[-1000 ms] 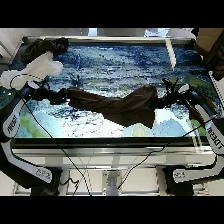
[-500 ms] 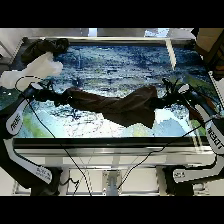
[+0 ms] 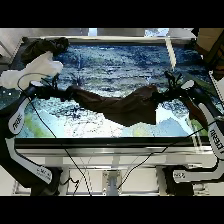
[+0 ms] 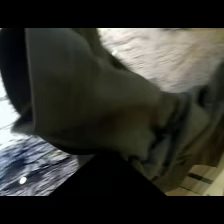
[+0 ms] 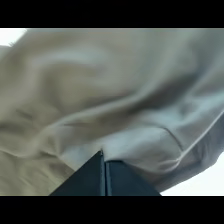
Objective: Fold the shirts.
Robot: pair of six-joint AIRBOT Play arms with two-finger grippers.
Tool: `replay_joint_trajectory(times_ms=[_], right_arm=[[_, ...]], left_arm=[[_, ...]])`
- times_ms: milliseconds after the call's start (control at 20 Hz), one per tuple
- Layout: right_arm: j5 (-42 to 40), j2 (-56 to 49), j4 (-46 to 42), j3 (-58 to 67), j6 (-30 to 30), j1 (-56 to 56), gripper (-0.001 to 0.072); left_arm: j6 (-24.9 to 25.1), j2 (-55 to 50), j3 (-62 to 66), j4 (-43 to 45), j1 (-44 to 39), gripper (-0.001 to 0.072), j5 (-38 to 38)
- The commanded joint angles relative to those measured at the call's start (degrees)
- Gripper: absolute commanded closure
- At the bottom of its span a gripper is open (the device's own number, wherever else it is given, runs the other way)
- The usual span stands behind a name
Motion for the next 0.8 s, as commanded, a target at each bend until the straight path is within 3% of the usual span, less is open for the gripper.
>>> replay_joint_trajectory(times_ms=[0,250,450,750], right_arm=[[-2.80,3.63,1.57,5.95,-1.20,-0.42,0.0686],[-6.27,8.46,0.55,16.22,-0.39,-6.16,0.0687],[-2.25,8.92,-1.64,20.39,3.19,-13.18,0.0687],[2.71,8.94,-0.39,20.46,1.20,-13.03,0.0687]], left_arm=[[3.91,2.99,6.54,-8.50,0.11,0.0695,-3.54],[0.85,7.85,17.22,-8.33,3.85,0.0696,-3.56],[-2.21,11.13,19.50,-7.74,10.58,0.0696,-4.00],[-4.94,14.62,19.50,-7.23,14.34,0.0697,-5.44]])
